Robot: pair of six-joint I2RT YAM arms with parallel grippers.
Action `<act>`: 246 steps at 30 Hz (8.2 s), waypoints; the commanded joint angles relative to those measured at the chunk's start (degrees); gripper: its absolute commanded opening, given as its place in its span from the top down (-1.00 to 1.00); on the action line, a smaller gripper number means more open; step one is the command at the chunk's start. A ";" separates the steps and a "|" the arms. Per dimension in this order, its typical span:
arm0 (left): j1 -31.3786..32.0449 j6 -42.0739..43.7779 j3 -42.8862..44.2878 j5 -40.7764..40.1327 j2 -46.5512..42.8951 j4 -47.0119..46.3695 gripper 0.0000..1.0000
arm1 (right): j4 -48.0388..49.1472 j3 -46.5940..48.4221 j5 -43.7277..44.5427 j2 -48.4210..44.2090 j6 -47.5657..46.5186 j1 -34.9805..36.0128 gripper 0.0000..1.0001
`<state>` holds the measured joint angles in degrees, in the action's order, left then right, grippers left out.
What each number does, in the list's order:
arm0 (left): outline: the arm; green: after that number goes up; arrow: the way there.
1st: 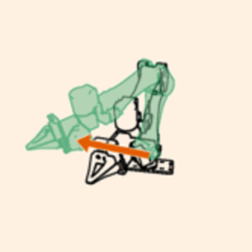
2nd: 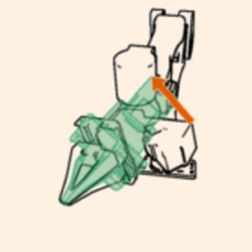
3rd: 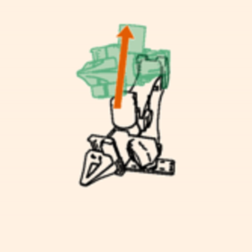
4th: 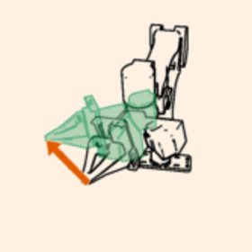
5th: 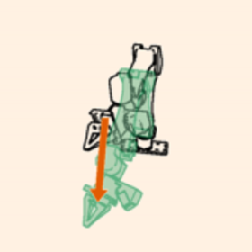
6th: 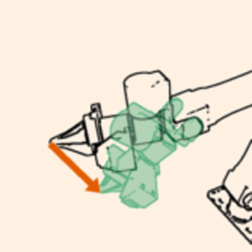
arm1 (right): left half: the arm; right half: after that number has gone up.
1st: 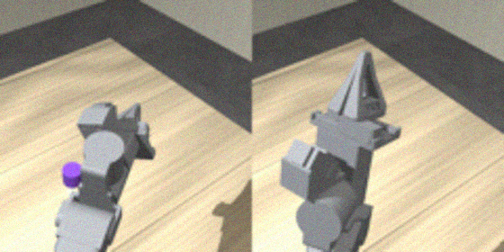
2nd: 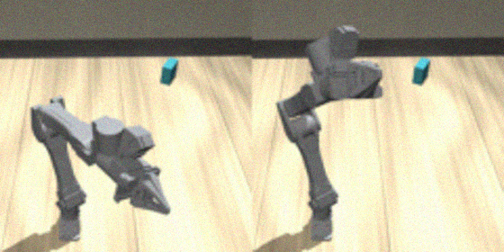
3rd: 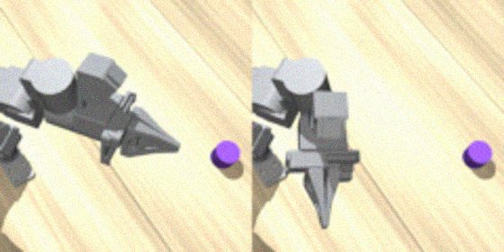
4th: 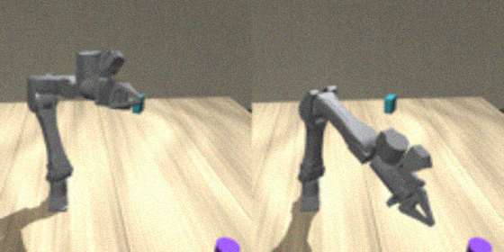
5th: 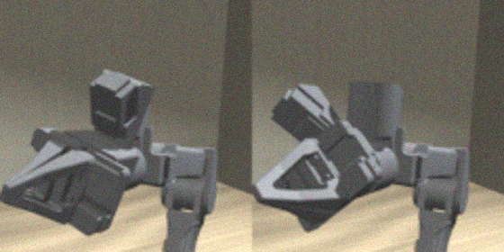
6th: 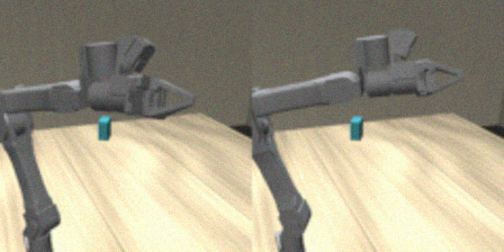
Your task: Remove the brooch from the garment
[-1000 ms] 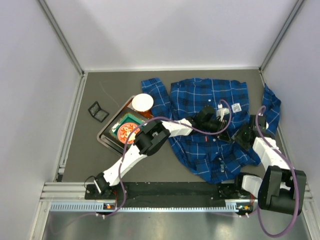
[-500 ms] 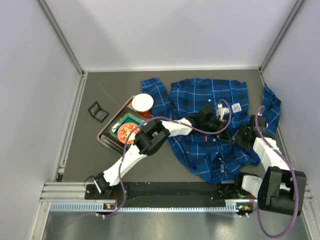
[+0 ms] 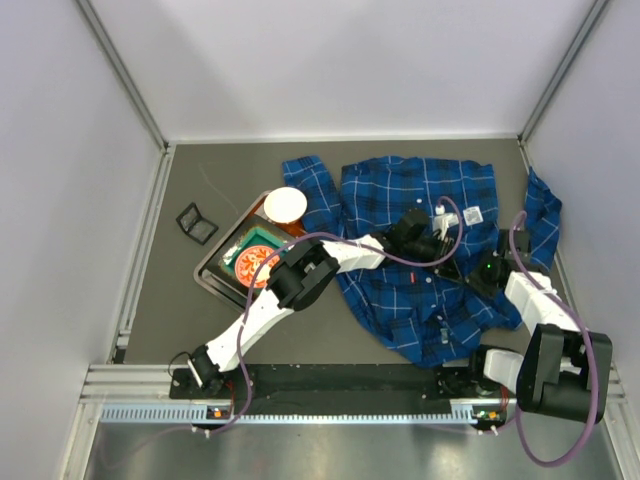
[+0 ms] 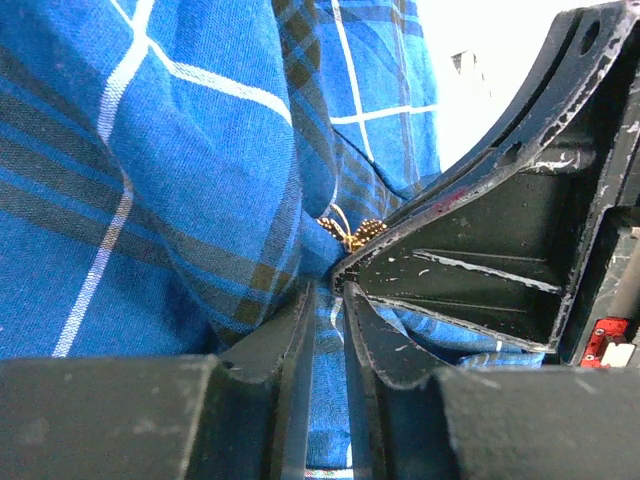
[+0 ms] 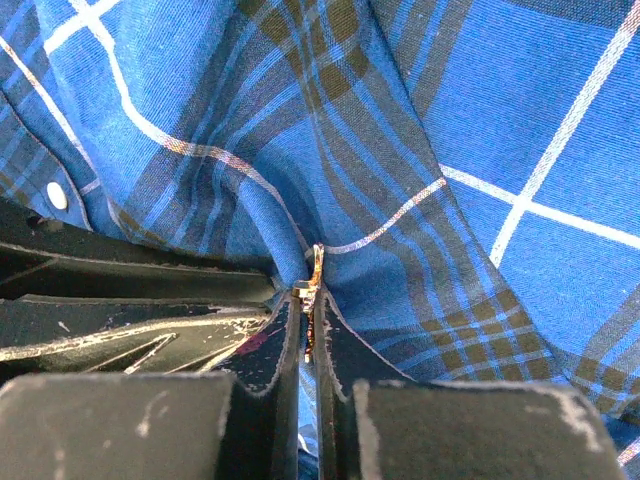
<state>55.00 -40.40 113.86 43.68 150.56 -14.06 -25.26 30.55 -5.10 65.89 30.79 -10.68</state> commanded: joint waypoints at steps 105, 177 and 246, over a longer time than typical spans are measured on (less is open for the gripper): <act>-1.04 -4.86 4.97 -2.20 -3.87 9.60 0.32 | 6.10 -1.54 -3.33 -9.03 -7.32 -2.33 1.00; 0.37 -21.56 -0.84 -7.65 -6.77 6.60 0.60 | 7.41 -1.80 -5.44 -10.60 -9.16 -2.33 1.00; 1.16 -18.66 3.12 -3.16 -2.29 4.92 0.95 | 7.59 -1.63 -6.76 -9.99 -9.52 -2.33 1.00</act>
<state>55.66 -60.75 113.51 39.72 147.17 -11.05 -19.46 27.09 -10.48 56.16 21.54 -13.26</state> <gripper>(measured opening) 0.032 0.007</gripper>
